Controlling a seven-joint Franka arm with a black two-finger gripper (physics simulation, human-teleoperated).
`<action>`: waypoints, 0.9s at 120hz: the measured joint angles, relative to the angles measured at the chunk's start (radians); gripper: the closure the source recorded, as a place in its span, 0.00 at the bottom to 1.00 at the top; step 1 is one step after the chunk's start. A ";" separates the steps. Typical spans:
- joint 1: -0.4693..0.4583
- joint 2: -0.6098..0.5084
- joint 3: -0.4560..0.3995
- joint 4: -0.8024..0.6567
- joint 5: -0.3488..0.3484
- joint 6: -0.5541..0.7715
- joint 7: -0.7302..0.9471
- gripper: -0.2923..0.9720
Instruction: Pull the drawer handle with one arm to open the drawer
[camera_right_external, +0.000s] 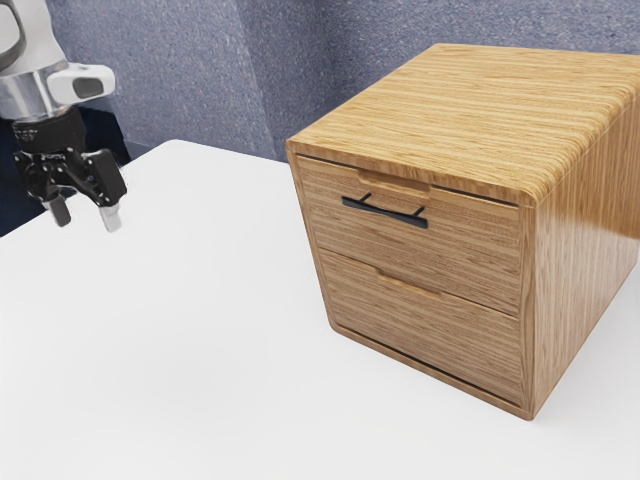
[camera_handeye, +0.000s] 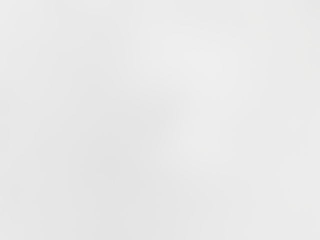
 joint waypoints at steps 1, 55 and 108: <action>0.011 0.000 0.000 -0.001 0.000 0.013 0.003 0.24; -0.039 -0.024 -0.061 0.261 -0.027 0.216 0.100 0.25; -0.037 -0.085 -0.211 0.064 -0.003 0.225 0.633 0.25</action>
